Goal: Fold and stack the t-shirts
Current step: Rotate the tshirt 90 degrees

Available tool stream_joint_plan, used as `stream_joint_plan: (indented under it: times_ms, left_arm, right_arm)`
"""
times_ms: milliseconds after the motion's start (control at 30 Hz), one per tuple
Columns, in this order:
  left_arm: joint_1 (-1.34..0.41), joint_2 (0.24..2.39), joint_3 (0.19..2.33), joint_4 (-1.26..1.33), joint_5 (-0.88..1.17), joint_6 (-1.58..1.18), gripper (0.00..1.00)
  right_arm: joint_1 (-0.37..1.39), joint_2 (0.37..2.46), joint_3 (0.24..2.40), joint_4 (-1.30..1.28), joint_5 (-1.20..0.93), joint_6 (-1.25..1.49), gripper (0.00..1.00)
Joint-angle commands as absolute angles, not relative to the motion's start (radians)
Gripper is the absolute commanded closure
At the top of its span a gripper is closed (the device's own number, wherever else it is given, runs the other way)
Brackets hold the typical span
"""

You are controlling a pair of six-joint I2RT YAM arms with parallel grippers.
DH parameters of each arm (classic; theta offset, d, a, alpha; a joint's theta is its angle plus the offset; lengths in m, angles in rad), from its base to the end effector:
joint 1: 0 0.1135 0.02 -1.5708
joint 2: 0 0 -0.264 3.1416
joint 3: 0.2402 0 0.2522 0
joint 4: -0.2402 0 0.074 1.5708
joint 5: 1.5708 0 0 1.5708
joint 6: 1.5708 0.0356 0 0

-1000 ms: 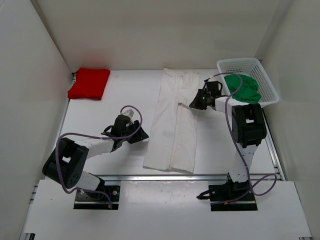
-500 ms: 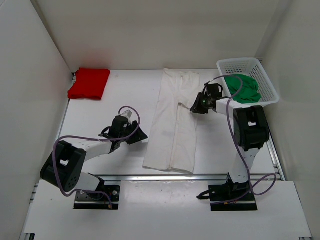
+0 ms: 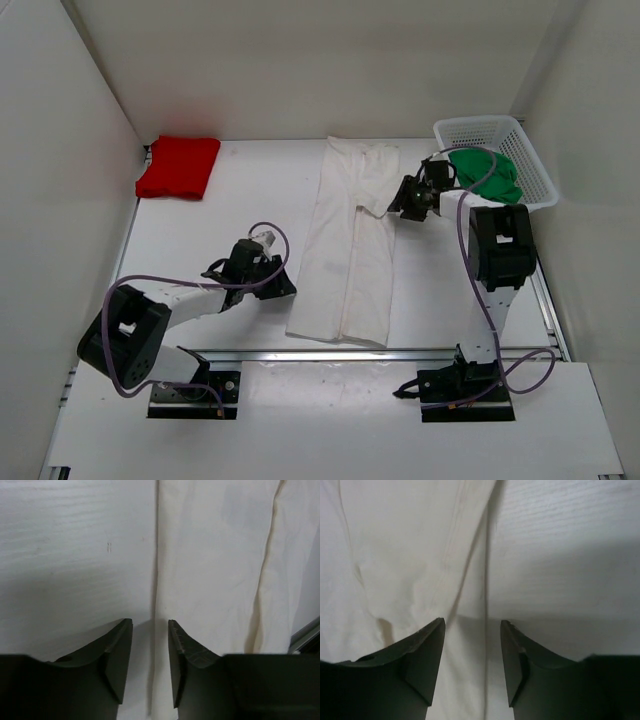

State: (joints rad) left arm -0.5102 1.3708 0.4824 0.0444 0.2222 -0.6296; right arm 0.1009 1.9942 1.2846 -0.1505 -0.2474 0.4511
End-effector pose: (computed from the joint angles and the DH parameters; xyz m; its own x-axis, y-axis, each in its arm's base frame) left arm 0.2063 -0.1245 0.1387 -0.8828 -0.1641 -0.4401 0.1043 0.8451 -0.5244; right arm 0.4211 0.0514 0.1579 -0.7905 0.3448 -0.5062 0.0978 0.8869 0.4514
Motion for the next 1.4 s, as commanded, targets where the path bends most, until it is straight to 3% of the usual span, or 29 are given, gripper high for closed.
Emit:
stream_joint_plan:
  times_ms: [0, 67, 133, 200, 267, 367, 467, 567, 633, 833, 967, 1100, 1267, 1367]
  left_arm:
    - [-0.552, 1.382, 0.46, 0.021, 0.267, -0.603, 0.57]
    - [-0.572, 1.376, 0.439, 0.023, 0.255, -0.606, 0.7]
    - [-0.572, 1.365, 0.422, 0.023, 0.258, -0.626, 0.76]
    - [-0.578, 1.341, 0.387, 0.028, 0.265, -0.637, 0.76]
    - [-0.581, 1.295, 0.367, 0.026, 0.273, -0.649, 0.76]
    - [-0.586, 1.24, 0.324, 0.032, 0.281, -0.684, 0.63]
    - [-0.583, 1.206, 0.29, 0.043, 0.284, -0.701, 0.54]
    - [-0.571, 1.203, 0.276, 0.044, 0.288, -0.703, 0.48]
    - [-0.566, 1.21, 0.281, 0.048, 0.296, -0.699, 0.48]
    - [-0.584, 1.235, 0.272, 0.037, 0.299, -0.68, 0.48]
    - [-0.617, 1.236, 0.278, 0.015, 0.29, -0.675, 0.49]
    - [-0.624, 1.22, 0.247, 0.012, 0.299, -0.672, 0.52]
    - [-0.663, 1.203, 0.249, -0.032, 0.29, -0.664, 0.56]
    - [-0.666, 1.186, 0.236, -0.048, 0.288, -0.657, 0.56]
  right_arm:
    - [0.089, 2.052, 1.382, -0.137, -0.291, 0.457, 0.53]
    - [0.1, 2.1, 1.432, -0.14, -0.293, 0.457, 0.48]
    - [0.11, 2.146, 1.488, -0.175, -0.305, 0.457, 0.54]
    - [0.12, 2.218, 1.549, -0.202, -0.324, 0.457, 0.78]
    - [0.15, 2.261, 1.633, -0.254, -0.324, 0.443, 0.93]
    - [0.192, 2.336, 1.774, -0.317, -0.339, 0.41, 1.0]
    - [0.231, 2.46, 2.045, -0.49, -0.327, 0.361, 1.0]
    - [0.252, 2.525, 2.228, -0.629, -0.253, 0.334, 0.87]
    - [0.258, 2.464, 2.211, -0.638, -0.223, 0.328, 0.74]
    - [0.226, 2.111, 1.803, -0.459, -0.201, 0.336, 0.54]
    - [0.236, 1.773, 1.344, -0.28, -0.224, 0.385, 0.52]
    - [0.25, 1.499, 0.905, -0.126, -0.276, 0.455, 0.62]
    - [0.302, 1.24, 0.602, -0.13, -0.304, 0.492, 0.69]
    - [0.305, 1.125, 0.482, -0.166, -0.314, 0.505, 0.6]
